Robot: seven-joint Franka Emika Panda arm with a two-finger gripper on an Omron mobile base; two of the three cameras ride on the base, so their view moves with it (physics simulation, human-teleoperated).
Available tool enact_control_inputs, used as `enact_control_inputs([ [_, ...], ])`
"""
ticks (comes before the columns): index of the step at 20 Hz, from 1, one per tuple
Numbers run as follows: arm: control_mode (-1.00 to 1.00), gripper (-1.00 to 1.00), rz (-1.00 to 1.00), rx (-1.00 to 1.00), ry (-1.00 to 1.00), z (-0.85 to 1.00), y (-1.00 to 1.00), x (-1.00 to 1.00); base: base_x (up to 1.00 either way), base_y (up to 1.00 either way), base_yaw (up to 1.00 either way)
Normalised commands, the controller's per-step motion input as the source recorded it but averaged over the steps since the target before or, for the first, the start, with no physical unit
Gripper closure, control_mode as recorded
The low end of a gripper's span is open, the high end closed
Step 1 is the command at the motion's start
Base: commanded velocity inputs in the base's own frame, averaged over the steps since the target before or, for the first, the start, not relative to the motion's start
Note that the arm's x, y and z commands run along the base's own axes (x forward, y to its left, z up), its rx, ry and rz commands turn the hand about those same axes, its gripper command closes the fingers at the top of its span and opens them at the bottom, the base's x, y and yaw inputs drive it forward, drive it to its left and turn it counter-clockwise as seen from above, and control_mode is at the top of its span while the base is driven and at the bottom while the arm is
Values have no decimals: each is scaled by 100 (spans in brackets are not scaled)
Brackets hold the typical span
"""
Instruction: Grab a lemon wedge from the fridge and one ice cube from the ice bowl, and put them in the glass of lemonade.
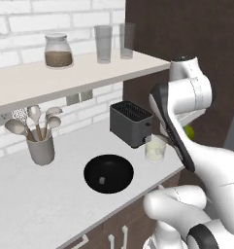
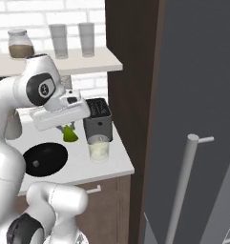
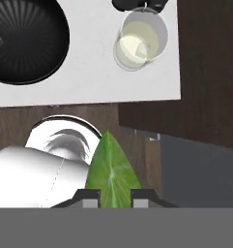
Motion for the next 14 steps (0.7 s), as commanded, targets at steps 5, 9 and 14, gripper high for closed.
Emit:
enact_control_inputs([
  [5, -100, 100, 13, -1, 1, -53, -19, 42, 0, 0, 0],
  [9, -100, 100, 8, 0, 0, -34, -16, 62, 0, 0, 0],
  [14, -100, 100, 4, 0, 0, -28, -1, 69, 0, 0, 0],
])
